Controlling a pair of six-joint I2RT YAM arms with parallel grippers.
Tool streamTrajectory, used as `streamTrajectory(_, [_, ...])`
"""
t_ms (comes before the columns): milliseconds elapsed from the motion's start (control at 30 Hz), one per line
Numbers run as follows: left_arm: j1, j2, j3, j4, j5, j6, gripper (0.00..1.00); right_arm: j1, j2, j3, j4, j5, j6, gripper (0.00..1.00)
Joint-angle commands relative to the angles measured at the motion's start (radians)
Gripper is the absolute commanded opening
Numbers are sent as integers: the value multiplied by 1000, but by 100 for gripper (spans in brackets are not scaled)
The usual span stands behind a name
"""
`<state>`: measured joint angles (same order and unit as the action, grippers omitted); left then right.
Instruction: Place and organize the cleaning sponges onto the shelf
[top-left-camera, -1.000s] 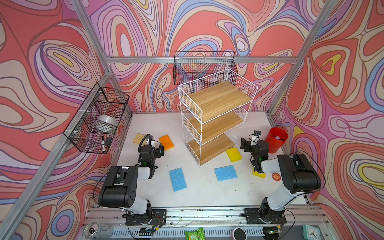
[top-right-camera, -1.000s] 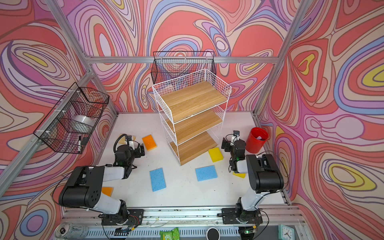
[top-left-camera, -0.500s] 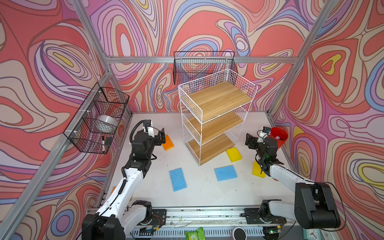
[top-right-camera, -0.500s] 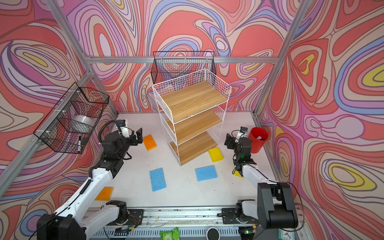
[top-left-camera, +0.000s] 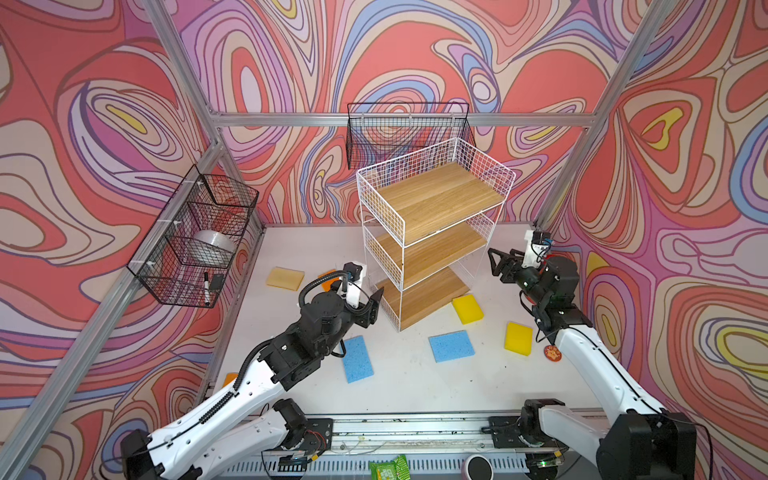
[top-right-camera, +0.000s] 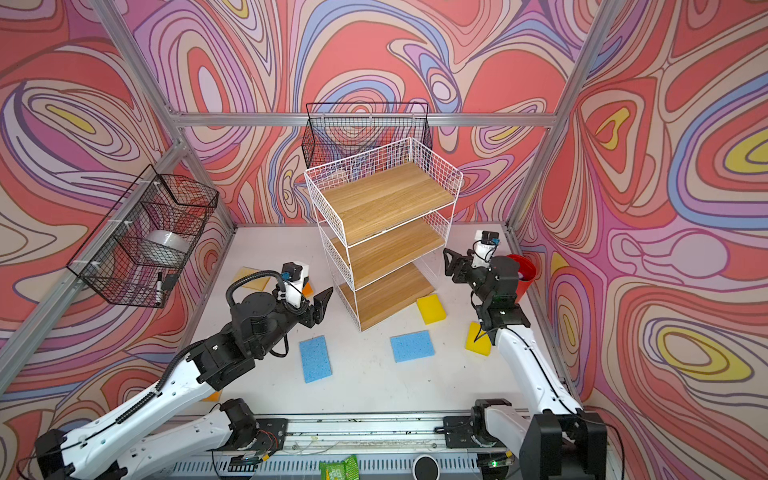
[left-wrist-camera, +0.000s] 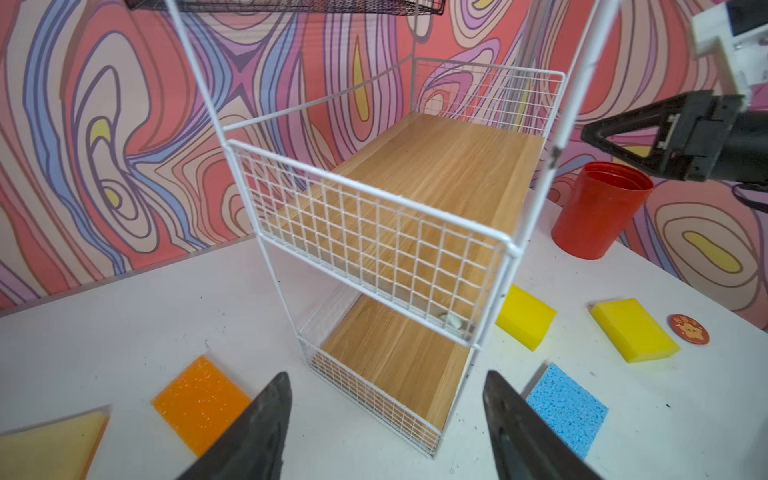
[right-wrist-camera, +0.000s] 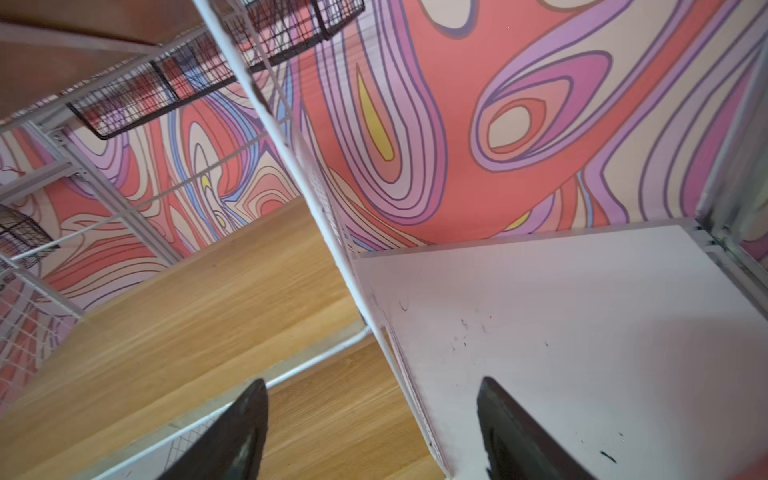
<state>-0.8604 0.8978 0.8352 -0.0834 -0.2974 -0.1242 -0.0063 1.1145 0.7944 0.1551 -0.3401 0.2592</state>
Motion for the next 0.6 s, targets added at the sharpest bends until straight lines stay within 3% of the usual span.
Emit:
streamTrajectory(0, [-44,30,58,38,-59,5,75,-3,28,63,-34,-82,2,80])
streamTrajectory(300, [-69,84,154,78,-39,21,74,-3,141,180,27,-102,-8,76])
streamTrajectory(567, [-71,210,273,55,-74,16,74,-3,200,238,89,-131,-24,64])
